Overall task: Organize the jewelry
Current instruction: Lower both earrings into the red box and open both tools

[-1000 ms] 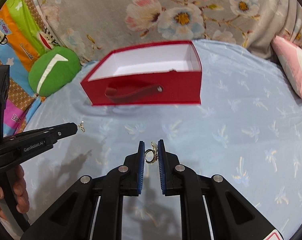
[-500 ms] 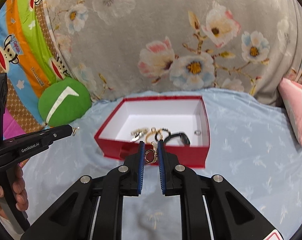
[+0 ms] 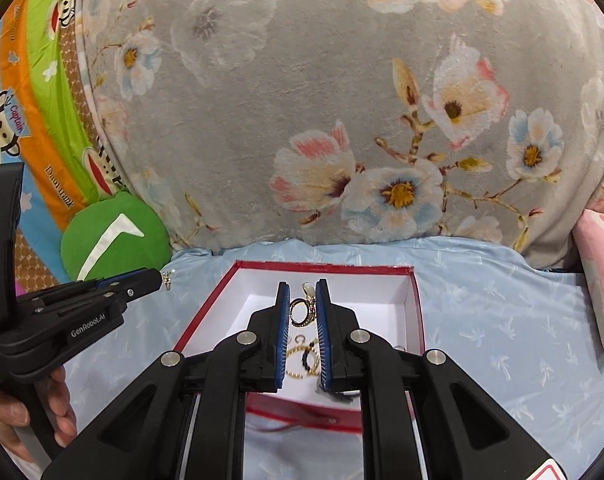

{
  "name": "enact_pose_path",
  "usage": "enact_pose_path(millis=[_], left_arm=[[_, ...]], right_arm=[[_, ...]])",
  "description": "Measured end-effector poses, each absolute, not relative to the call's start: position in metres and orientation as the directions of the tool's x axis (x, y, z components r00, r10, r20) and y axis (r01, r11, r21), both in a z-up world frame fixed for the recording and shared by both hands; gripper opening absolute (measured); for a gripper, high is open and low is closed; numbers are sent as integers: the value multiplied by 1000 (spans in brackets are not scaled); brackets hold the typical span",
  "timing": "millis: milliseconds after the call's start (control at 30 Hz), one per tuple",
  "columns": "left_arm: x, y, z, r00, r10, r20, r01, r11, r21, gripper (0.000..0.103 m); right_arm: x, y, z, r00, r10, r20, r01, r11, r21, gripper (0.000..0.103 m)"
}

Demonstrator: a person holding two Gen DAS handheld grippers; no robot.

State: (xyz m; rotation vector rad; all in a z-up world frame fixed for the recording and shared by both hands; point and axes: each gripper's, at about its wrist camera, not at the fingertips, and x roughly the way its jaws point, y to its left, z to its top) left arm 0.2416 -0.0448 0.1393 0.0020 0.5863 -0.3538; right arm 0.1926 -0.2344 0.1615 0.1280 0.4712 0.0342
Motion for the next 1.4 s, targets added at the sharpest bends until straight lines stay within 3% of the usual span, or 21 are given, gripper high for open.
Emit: enact_pose_path(millis=[567,1400], left_arm=[[332,-80,96,739,-266,-619,294,954,-59,8],[362,-80,70,711,-241,-661,253,964,-79,8]], right_arm=[[292,-248,125,853,39,-521,36,990,134,12],[324,-254,90,820,44,-571,40,990,135,14]])
